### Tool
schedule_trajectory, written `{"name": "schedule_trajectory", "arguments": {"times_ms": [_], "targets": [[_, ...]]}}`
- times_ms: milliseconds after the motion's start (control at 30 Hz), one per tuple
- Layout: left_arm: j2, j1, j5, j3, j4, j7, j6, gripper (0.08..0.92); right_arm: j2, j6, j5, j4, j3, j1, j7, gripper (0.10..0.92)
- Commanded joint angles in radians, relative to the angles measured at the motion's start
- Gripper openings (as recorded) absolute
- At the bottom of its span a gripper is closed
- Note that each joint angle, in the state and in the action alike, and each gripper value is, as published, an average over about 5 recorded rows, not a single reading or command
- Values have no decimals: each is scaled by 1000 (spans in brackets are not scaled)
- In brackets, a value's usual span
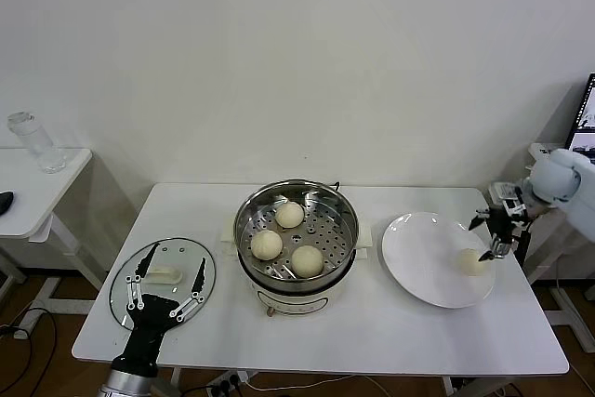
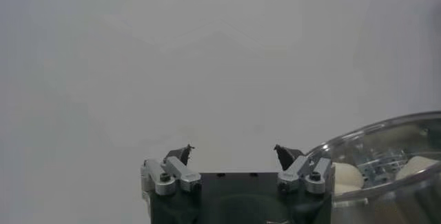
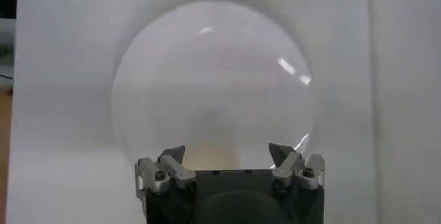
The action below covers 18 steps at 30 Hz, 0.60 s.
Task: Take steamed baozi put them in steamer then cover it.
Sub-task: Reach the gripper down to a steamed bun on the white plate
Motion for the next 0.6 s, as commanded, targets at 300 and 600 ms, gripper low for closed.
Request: {"name": "schedule_trajectory", "arguments": {"times_ms": [300,600], "targets": [[-5,2,0,-7,4,0,-1,823,88,-5,-51,-175,82,-135,38,823],[-5,3,0,-10,6,0,0,823,133,8,-65,-238,107,-147,54,823]]}}
